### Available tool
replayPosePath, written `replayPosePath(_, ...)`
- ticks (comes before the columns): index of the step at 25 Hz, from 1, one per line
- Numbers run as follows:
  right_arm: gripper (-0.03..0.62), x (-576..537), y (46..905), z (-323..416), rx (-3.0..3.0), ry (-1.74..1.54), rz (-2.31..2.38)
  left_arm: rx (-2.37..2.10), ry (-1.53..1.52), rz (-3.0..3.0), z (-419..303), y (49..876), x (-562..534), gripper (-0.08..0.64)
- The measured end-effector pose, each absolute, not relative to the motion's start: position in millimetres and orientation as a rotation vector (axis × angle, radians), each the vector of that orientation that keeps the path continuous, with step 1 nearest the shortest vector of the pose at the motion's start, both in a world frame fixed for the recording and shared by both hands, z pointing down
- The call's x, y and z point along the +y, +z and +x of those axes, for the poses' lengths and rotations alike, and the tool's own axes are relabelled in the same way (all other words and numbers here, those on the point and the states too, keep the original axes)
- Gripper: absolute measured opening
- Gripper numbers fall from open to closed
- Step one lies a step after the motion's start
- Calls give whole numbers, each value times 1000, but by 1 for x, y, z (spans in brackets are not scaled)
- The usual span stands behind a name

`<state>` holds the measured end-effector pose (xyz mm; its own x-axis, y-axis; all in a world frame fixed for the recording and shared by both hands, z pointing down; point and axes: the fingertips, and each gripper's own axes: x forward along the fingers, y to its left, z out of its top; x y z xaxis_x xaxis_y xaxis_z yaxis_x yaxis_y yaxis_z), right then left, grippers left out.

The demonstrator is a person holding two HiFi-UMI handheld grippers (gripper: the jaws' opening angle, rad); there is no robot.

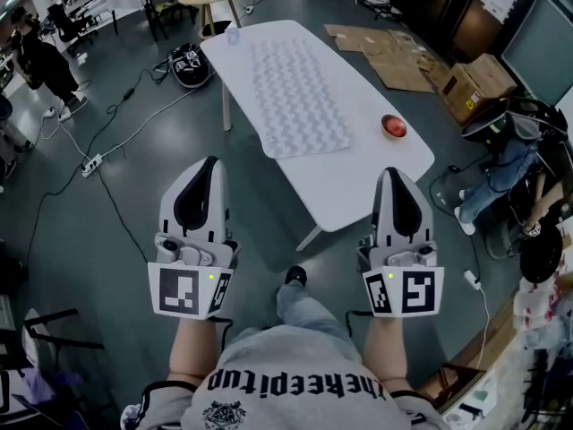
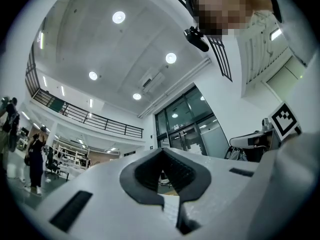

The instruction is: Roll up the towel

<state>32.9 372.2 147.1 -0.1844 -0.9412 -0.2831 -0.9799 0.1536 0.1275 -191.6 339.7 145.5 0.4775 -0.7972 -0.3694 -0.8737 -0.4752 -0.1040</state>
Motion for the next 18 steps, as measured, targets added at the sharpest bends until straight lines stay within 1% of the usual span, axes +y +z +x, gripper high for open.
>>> replayPosePath(8, 2, 282, 129, 68, 2312, 473, -1871, 1465, 418, -2410, -159, 127, 255, 3)
replayPosePath(18, 2, 200, 132, 106, 2349, 491, -1834, 1505, 399, -2370, -122, 128, 180, 3)
